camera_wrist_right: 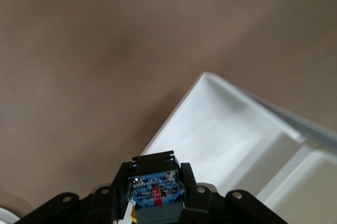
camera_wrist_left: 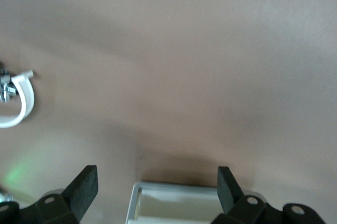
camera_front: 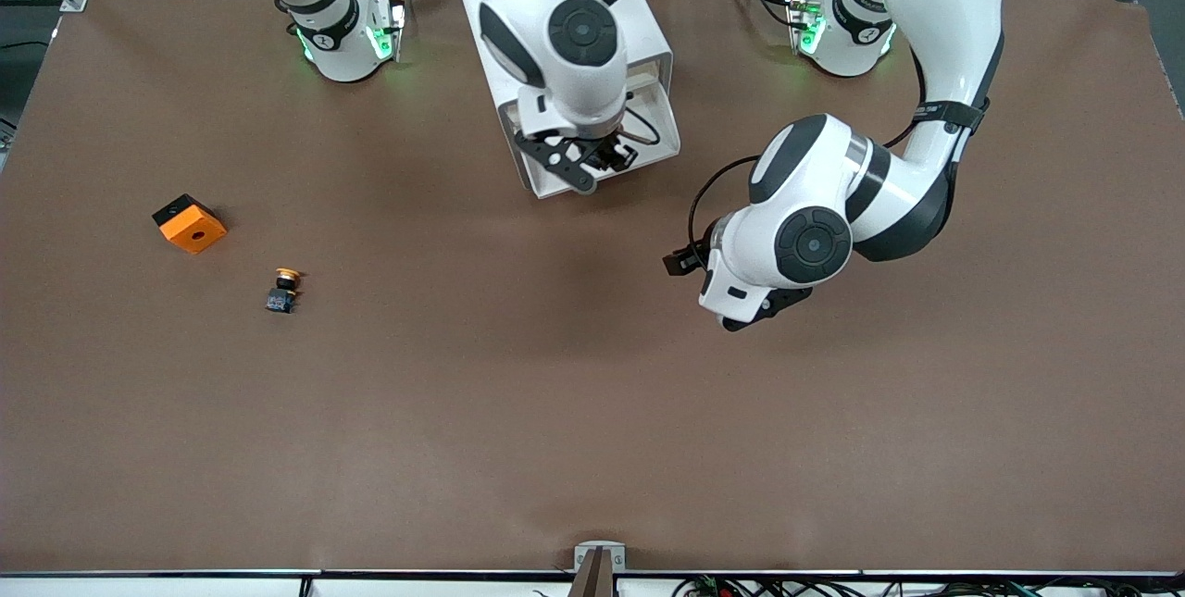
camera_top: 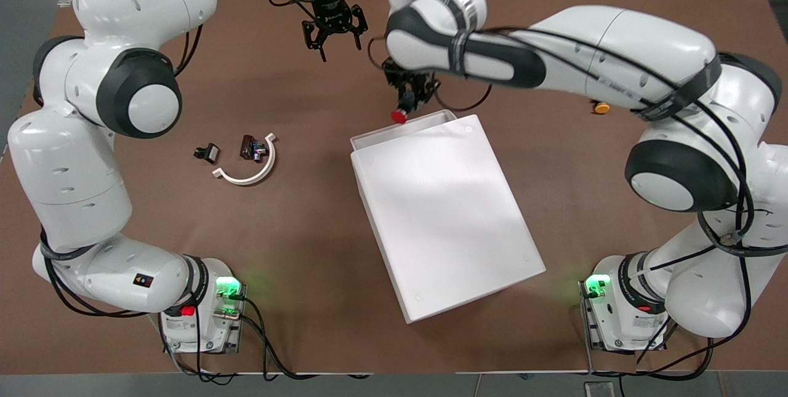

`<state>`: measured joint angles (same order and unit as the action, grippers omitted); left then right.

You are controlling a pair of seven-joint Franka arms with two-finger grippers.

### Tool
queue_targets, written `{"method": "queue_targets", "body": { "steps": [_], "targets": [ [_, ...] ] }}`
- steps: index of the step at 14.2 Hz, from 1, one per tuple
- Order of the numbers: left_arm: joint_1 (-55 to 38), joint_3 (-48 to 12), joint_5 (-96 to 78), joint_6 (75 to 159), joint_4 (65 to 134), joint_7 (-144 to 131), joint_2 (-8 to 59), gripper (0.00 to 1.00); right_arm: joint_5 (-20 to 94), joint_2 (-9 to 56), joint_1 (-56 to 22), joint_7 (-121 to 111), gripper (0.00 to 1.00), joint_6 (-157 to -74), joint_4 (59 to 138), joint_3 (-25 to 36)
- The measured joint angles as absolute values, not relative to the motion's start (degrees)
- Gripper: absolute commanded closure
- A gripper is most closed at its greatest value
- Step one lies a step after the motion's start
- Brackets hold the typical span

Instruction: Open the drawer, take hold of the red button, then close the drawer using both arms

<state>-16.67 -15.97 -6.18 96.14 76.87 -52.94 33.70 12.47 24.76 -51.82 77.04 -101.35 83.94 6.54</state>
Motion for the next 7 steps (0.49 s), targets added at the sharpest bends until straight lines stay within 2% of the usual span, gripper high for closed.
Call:
{"method": "queue_targets", "body": {
  "steps": [4,7],
  "targets": [
    [-17.13,-17.15,-3.40,101.57,77.63,-52.82,33.46,0.00,12.05,20.90,-41.98,62.32,1.00,-94.04,82.80,7.33],
    [-18.02,-17.22,-2.95,105.01,79.34,-52.80,33.00,0.00,8.02,19.19,-34.08,49.17,1.00,-92.35,84.48,7.59]
  ]
}}
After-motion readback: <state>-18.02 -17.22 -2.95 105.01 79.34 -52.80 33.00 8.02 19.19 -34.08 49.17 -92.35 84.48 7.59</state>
